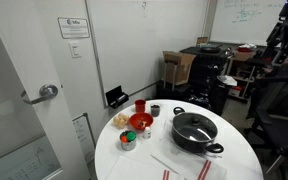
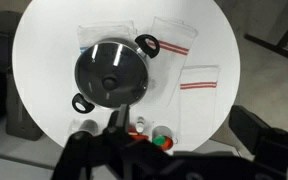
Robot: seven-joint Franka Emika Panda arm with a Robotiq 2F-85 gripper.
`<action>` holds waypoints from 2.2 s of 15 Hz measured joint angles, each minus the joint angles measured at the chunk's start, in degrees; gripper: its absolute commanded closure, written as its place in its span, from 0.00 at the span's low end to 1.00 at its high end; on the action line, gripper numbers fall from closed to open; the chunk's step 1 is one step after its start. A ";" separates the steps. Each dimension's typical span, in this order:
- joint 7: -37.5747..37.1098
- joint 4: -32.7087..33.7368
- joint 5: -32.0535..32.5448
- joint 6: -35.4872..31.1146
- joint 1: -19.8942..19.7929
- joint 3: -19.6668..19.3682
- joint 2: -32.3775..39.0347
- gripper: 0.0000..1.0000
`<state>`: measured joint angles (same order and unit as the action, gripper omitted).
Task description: Remove the glass lid from the pot.
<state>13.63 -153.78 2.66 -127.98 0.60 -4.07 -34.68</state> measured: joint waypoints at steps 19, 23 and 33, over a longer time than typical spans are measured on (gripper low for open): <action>0.18 6.06 -0.20 -2.66 -0.44 -1.96 15.06 0.00; 0.91 12.78 -0.84 -7.66 -1.33 -3.16 27.20 0.00; 1.75 31.61 -4.95 -9.73 -5.28 -0.53 54.19 0.00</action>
<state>15.38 -122.17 -2.28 -137.71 -4.69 -4.60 19.51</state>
